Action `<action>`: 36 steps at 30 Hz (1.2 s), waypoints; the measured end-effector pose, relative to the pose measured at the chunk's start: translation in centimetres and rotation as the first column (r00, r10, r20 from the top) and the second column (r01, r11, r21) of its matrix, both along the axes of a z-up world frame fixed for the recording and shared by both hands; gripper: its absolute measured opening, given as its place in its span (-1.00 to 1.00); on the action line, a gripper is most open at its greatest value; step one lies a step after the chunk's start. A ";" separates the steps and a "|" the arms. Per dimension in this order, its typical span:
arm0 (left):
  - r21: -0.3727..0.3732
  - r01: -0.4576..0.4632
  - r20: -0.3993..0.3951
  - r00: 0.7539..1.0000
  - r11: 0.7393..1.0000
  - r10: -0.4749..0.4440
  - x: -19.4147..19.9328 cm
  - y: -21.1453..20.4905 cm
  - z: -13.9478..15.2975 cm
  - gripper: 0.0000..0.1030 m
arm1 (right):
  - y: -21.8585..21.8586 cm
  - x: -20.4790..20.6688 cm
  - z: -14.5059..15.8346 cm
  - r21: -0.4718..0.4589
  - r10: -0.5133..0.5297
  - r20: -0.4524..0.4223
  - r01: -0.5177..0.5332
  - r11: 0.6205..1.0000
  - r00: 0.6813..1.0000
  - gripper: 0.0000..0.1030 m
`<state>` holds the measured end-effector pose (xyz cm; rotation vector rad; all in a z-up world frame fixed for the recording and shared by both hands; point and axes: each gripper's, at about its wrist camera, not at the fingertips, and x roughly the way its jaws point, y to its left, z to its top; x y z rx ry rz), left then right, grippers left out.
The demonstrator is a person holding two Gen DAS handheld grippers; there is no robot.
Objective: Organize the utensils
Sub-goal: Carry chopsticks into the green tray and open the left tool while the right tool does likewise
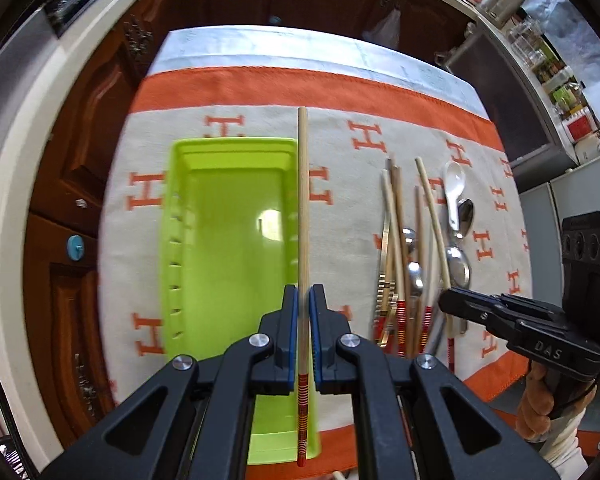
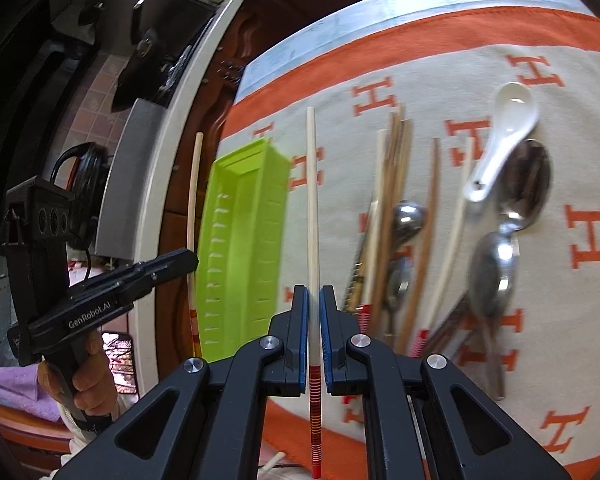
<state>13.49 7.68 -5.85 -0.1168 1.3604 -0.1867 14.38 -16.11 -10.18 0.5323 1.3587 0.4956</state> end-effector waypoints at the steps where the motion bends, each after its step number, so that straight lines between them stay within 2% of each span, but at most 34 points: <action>1: 0.014 -0.007 0.003 1.000 1.000 0.007 0.1 0.9 0.0 -0.93 | 0.7 -0.1 0.2 0.005 0.011 0.001 -0.011 1.000 1.000 -0.88; 6: 0.095 -0.054 -0.030 0.998 0.994 0.057 0.6 3.8 -2.9 -0.93 | 4.0 -0.4 0.6 0.016 0.047 -0.006 -0.047 0.999 0.999 -0.88; 10: 0.114 -0.074 -0.071 0.994 0.991 0.082 0.4 5.0 -5.8 -0.93 | 6.2 -0.5 0.1 0.019 0.059 -0.023 -0.059 0.998 0.998 -0.88; 13: 0.122 -0.077 -0.066 0.994 0.990 0.086 0.2 5.3 -6.5 -0.90 | 7.7 -0.3 -0.5 0.024 0.066 -0.041 -0.065 0.998 0.997 -0.88; 14: 0.121 -0.078 -0.061 0.994 0.990 0.086 0.1 5.3 -6.4 -0.87 | 8.1 -0.3 -0.7 0.025 0.066 -0.045 -0.065 0.998 0.997 -0.88; 16: 0.125 -0.080 -0.043 0.995 0.989 0.086 -0.1 5.4 -6.0 -0.55 | 8.8 0.2 -1.2 0.030 0.062 -0.052 -0.061 0.998 0.997 -0.88; 18: 0.123 -0.085 -0.022 0.996 0.989 0.088 -0.4 5.5 -5.4 -0.42 | 9.6 0.6 -1.5 0.039 0.057 -0.059 -0.055 0.998 0.997 -0.88; 19: 0.123 -0.091 -0.014 0.996 0.988 0.093 -0.6 5.6 -5.1 -0.25 | 9.9 0.7 -1.7 0.052 0.051 -0.063 -0.048 0.998 0.997 -0.88; 21: 0.115 -0.109 0.027 0.994 0.987 0.106 -1.3 5.8 -4.0 -0.06 | 10.6 1.2 -1.8 0.068 0.040 -0.063 -0.035 0.997 0.997 -0.88; 28: 0.112 -0.181 0.150 0.975 0.977 0.164 -3.6 7.2 -0.9 0.19 | 13.0 2.3 -2.4 0.120 0.023 -0.079 -0.014 0.993 0.997 -0.88; 33: 0.136 -0.247 0.180 0.958 0.959 0.222 -4.5 8.8 -0.8 0.19 | 15.3 2.2 -2.2 0.085 0.059 -0.051 -0.055 0.995 0.997 -0.87; 35: 0.140 -0.256 0.175 0.957 0.956 0.231 -4.7 9.1 -0.9 0.19 | 16.0 2.1 -2.3 0.063 0.074 -0.052 -0.070 0.996 0.996 -0.79; 36: 0.143 -0.260 0.175 0.956 0.955 0.234 -4.8 9.2 -0.9 0.19 | 16.3 2.0 -2.4 0.056 0.076 -0.054 -0.073 0.996 0.996 -0.55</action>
